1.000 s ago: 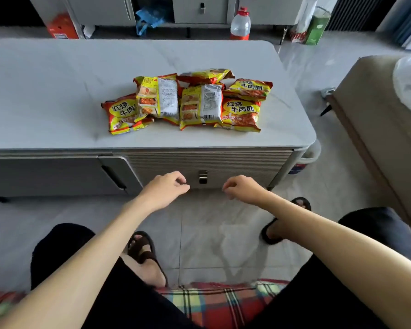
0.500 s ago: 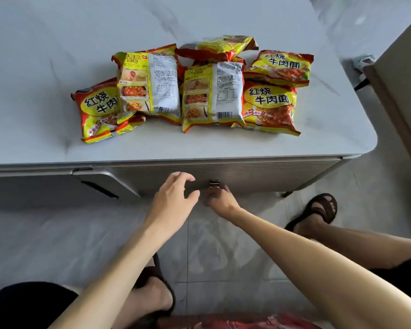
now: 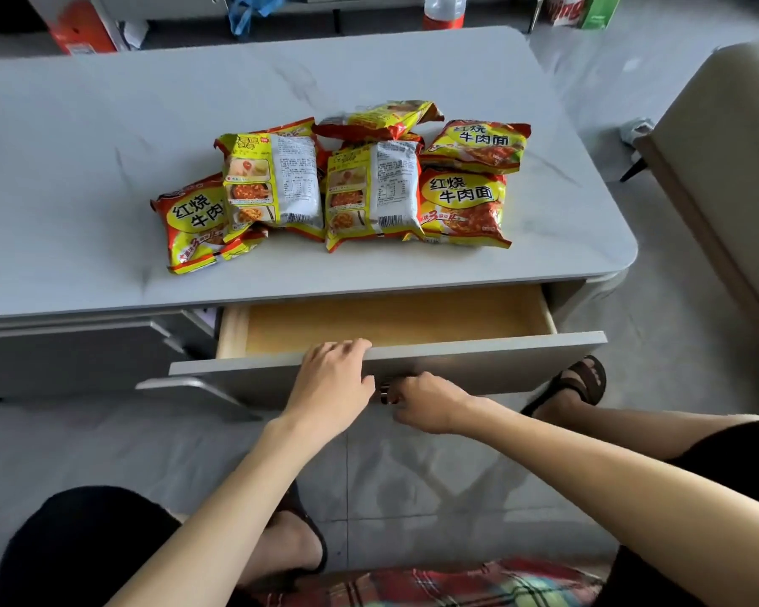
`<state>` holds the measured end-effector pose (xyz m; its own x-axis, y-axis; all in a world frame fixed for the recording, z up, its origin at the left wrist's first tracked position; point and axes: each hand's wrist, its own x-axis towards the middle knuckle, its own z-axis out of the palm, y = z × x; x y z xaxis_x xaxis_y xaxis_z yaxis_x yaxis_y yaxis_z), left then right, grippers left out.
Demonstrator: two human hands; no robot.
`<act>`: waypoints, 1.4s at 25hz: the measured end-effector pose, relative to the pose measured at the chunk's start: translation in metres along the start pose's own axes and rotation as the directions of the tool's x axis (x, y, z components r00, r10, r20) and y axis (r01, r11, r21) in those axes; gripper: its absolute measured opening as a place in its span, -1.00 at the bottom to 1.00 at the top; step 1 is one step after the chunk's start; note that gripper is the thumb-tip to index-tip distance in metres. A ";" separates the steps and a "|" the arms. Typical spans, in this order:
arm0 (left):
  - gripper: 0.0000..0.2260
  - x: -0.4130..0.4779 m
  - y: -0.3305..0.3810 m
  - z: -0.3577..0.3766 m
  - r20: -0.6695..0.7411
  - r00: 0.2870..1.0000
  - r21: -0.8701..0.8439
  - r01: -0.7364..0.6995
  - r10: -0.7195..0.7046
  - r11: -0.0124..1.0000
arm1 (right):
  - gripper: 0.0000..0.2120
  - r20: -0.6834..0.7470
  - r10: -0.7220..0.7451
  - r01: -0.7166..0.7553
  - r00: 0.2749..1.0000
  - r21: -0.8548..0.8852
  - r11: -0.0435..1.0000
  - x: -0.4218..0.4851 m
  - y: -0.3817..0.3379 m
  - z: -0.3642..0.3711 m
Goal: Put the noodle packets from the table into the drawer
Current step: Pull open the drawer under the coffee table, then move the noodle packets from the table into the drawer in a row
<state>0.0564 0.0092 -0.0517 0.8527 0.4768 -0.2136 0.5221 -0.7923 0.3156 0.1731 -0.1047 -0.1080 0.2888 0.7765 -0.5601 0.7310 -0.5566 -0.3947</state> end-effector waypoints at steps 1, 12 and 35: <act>-0.63 -0.011 0.005 -0.004 0.009 1.000 -0.011 0.004 -0.003 1.000 | -0.74 -0.103 -0.074 0.069 0.992 -0.047 0.996 -0.024 -0.004 -0.014; -0.74 -0.058 0.014 -0.018 0.299 0.948 -0.117 0.147 -0.106 0.982 | -0.67 0.023 -0.007 0.009 1.000 -0.081 0.997 -0.095 0.018 -0.039; -0.43 0.073 0.036 -0.053 -0.392 0.918 0.141 0.004 0.052 0.990 | -0.64 -0.243 0.388 -0.061 0.889 0.778 0.625 -0.038 0.085 -0.189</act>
<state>0.1387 0.0359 -0.0066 0.8177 0.5458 0.1831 0.5175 -0.8362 0.1815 0.3408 -0.1261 0.0172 0.6908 0.5457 -0.4745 -0.0414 -0.6252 -0.7793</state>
